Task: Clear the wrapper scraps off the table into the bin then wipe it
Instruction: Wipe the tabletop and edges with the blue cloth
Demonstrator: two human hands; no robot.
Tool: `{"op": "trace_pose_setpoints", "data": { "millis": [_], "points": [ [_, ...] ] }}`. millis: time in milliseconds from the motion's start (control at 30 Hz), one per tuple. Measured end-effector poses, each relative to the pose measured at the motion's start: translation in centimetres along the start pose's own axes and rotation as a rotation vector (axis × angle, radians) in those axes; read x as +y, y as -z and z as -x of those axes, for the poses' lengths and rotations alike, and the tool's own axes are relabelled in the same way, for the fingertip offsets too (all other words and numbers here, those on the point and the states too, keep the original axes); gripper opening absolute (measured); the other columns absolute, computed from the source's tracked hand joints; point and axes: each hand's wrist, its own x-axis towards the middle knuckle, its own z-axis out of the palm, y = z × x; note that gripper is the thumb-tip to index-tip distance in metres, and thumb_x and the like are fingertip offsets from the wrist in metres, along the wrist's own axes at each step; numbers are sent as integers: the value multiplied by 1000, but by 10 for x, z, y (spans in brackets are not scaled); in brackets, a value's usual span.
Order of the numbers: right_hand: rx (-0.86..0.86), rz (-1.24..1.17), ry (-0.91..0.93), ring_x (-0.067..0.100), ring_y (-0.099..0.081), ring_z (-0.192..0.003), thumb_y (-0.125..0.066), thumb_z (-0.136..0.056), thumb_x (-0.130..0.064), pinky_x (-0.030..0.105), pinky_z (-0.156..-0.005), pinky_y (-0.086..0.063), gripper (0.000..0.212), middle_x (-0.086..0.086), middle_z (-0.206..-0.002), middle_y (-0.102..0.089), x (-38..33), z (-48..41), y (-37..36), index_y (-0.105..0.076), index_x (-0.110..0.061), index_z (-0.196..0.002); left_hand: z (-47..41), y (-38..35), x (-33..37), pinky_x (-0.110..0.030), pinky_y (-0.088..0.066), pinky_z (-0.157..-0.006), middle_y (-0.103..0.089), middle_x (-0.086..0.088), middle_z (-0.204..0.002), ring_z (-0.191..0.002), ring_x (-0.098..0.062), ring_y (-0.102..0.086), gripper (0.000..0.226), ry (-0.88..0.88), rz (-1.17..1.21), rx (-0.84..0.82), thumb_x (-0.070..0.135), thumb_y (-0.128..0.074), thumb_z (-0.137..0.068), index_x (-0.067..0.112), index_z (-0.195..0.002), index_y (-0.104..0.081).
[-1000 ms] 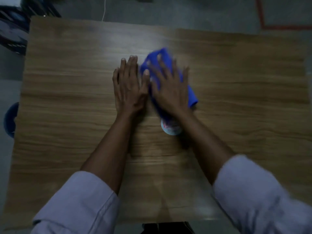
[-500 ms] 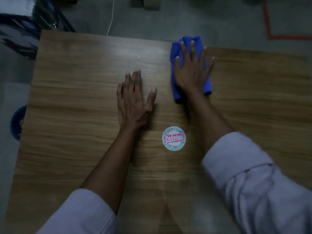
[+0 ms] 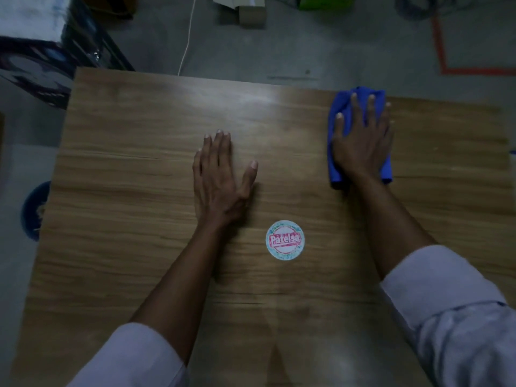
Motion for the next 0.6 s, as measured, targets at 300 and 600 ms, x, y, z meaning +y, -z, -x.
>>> {"op": "trace_pose_setpoints", "data": {
  "millis": [300,600],
  "points": [
    [-85,-38,276,28,-8,-157,-28,-104,-50,43,-126,-7,62,3,-171,-13,-122,17,-22,-22,-30,-162,-1,0,1,-43,-17,-126,-33,-7,-164,-155,-23,-22,77,3,53,44,59,-40,-99,10,-158,-32],
    [-179,-94,835,23,-20,-156,-39,-104,-48,41,-117,-26,53,-7,-167,-26,-46,92,-9,-37,-36,-156,1,9,-3,-56,-33,-118,-30,-15,-164,-152,-29,-28,76,54,394,185,43,-54,-100,3,-158,-27]
  ]
}}
